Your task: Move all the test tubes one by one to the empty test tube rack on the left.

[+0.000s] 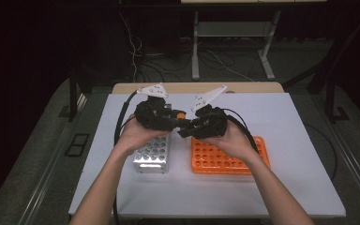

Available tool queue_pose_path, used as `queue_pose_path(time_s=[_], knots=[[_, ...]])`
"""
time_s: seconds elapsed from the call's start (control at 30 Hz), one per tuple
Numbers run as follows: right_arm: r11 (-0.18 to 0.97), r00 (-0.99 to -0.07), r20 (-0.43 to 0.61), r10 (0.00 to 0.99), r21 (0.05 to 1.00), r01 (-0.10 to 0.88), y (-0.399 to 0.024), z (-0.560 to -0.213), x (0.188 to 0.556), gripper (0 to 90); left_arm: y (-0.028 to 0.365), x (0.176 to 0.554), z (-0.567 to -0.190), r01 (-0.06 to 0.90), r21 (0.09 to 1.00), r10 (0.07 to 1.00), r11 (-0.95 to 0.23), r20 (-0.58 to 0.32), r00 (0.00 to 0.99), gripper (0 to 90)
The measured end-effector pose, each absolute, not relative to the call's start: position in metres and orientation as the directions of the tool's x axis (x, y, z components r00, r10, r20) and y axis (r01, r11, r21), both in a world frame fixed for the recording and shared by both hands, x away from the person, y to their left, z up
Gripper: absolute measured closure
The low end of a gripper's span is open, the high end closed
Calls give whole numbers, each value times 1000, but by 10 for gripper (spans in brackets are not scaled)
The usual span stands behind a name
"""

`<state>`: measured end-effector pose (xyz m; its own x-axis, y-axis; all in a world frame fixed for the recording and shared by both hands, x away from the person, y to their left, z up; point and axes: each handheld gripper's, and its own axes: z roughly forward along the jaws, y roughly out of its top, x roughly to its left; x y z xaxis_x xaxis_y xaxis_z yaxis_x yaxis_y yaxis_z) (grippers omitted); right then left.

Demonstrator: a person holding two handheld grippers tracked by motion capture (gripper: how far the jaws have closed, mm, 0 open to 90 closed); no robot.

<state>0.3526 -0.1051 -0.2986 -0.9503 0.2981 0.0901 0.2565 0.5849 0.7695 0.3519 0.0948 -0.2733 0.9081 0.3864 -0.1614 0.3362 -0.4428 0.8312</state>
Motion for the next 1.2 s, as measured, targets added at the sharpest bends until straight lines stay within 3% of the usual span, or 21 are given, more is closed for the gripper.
queue_pose_path(time_s=[0.1,0.6,0.7,1.0,1.2], knots=[[584,-950,92,299,769,258,-105,-300,354,740,94,353,-273,333,823,374,-461,-160,914,654],[572,-945,85,315,778,260,-105,-301,358,730,89,368,-258,343,755,353,-560,-157,922,686],[547,-937,85,340,793,270,-111,-296,358,634,92,371,-255,347,760,371,-550,-150,916,687],[478,-909,96,405,825,300,-139,-283,360,541,105,385,-240,355,763,418,-540,-123,900,688],[432,-879,111,464,838,334,-161,-275,359,381,110,395,-233,367,755,449,-543,-108,887,688]])
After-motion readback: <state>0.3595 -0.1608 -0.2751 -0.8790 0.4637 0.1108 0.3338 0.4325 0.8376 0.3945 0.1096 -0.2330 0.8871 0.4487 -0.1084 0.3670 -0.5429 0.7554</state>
